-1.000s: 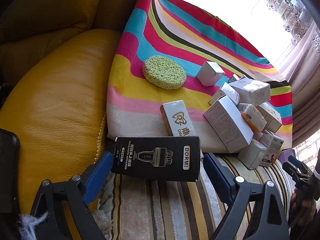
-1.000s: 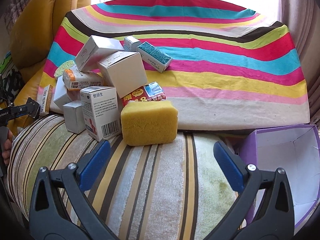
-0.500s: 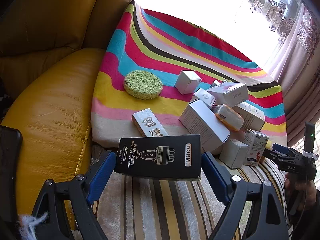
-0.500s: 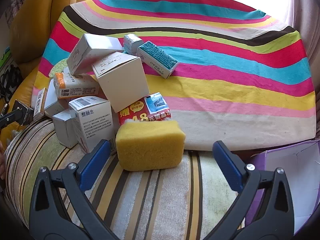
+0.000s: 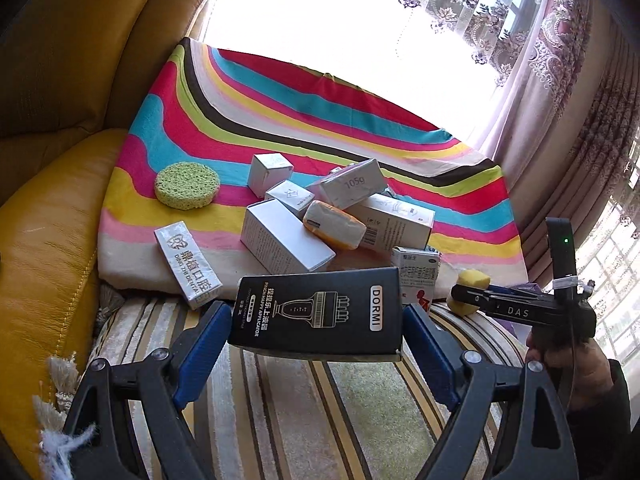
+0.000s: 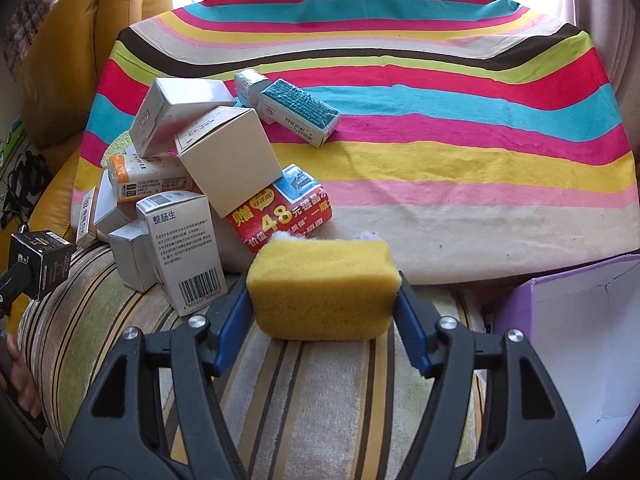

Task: Organize objects
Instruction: 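Close the right tool on the yellow sponge while the left tool lifts the DORMI box, then carry both items over the purple box and open both tools to drop them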

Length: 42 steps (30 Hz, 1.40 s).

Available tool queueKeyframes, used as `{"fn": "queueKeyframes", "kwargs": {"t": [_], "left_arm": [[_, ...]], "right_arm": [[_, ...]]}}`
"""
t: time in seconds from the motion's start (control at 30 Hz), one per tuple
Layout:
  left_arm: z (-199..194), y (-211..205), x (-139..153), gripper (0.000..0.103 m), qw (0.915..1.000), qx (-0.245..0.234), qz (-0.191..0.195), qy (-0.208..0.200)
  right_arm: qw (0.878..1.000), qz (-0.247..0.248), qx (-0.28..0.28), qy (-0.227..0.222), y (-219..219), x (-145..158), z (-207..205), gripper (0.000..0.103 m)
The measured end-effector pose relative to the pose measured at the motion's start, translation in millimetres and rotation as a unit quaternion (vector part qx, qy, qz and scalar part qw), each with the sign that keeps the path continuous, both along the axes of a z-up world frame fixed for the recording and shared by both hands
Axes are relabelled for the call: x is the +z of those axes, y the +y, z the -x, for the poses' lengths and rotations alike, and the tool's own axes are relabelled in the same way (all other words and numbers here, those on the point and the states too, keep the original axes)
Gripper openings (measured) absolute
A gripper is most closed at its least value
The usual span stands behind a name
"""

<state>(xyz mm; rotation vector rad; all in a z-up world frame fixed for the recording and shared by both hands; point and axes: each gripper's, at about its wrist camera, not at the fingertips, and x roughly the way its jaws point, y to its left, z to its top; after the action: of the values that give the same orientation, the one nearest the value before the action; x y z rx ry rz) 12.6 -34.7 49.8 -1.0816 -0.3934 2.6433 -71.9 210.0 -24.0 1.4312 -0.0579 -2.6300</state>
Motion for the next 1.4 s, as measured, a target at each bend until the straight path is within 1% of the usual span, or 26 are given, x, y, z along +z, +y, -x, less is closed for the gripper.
{"fn": "queueKeyframes", "kwargs": {"t": [0.33, 0.47, 0.63, 0.77, 0.97, 1.13, 1.4], "left_arm": [[2.5, 74.7, -3.3, 0.088, 0.9972, -0.074, 0.003, -0.001], [5.6, 105.0, -0.9, 0.088, 0.9945, -0.105, 0.005, 0.005], [10.2, 145.6, 2.1, 0.088, 0.9891, -0.147, 0.012, 0.009], [13.1, 176.3, 5.7, 0.088, 0.9833, -0.181, 0.019, 0.013], [14.3, 218.7, 10.3, 0.088, 0.9737, -0.225, 0.03, 0.022], [13.6, 256.3, 11.9, 0.088, 0.9637, -0.262, 0.042, 0.027], [10.6, 308.6, 16.2, 0.088, 0.9477, -0.312, 0.052, 0.04]], "right_arm": [[0.998, -0.015, -0.06, 0.021, 48.6, 17.2, -34.8, 0.069], [0.996, -0.022, -0.088, 0.026, 72.8, 21.2, -50.8, 0.069], [0.992, -0.029, -0.121, 0.023, 101.1, 20.3, -70.2, 0.069], [0.989, -0.031, -0.144, 0.02, 123.9, 19.3, -82.2, 0.069], [0.982, -0.054, -0.182, 0.012, 157.5, 14.1, -100.6, 0.069], [0.976, -0.071, -0.207, 0.008, 180.2, 10.1, -114.3, 0.069], [0.966, -0.059, -0.252, 0.025, 219.6, 15.9, -137.8, 0.069]]}}
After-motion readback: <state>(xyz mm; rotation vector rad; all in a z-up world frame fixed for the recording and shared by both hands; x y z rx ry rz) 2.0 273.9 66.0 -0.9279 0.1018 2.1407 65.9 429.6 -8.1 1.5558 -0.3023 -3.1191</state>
